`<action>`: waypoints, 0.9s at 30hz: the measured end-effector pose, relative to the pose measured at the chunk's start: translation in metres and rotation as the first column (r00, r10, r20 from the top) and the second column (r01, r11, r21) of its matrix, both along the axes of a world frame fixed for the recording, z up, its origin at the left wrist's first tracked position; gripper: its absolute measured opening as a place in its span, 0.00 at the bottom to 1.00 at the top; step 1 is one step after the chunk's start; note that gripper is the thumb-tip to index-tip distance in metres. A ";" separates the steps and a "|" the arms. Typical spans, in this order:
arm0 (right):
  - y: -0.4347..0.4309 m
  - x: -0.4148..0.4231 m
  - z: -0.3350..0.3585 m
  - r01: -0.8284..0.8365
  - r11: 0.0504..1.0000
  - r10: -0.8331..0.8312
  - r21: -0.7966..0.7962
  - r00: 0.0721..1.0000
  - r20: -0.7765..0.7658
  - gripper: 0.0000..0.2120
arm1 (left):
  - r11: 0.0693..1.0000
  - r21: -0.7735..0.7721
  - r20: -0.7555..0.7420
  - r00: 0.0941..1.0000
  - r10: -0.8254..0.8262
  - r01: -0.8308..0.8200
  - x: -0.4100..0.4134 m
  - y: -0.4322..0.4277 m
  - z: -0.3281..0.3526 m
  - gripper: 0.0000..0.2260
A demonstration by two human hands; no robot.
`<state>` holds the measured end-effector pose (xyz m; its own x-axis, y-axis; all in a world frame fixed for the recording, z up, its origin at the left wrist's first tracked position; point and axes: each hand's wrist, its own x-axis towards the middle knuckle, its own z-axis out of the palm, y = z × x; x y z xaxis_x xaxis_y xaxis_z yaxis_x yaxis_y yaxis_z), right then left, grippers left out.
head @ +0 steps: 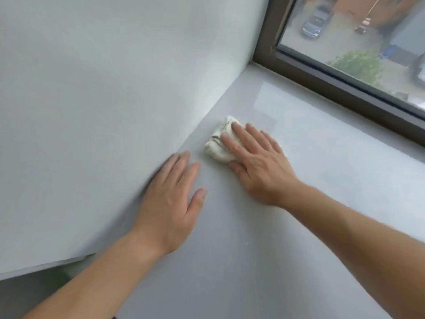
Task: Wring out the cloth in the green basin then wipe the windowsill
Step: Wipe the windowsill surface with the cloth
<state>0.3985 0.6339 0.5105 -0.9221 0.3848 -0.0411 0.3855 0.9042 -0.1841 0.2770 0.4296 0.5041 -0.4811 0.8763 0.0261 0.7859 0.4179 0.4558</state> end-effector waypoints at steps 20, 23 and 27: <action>0.059 -0.077 -0.002 0.281 0.959 -0.282 -0.034 0.959 -0.038 0.26 | 0.980 -0.199 -0.196 0.980 -0.037 -0.003 0.006 -0.002 0.000 0.31; 0.008 -0.023 0.004 -0.042 0.998 0.044 -0.056 0.999 0.022 0.28 | 0.978 -0.209 -0.193 0.980 -0.045 0.003 0.006 -0.001 0.001 0.31; 0.071 -0.028 0.003 0.121 0.993 -0.121 -0.007 0.992 0.034 0.26 | 0.983 -0.183 -0.194 0.981 -0.031 -0.005 0.008 -0.001 0.004 0.30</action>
<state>0.3701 0.7049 0.5132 -0.8668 0.4930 -0.0752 0.4981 0.8487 -0.1777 0.2850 0.4288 0.5085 -0.4711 0.8811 -0.0415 0.8579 0.4687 0.2107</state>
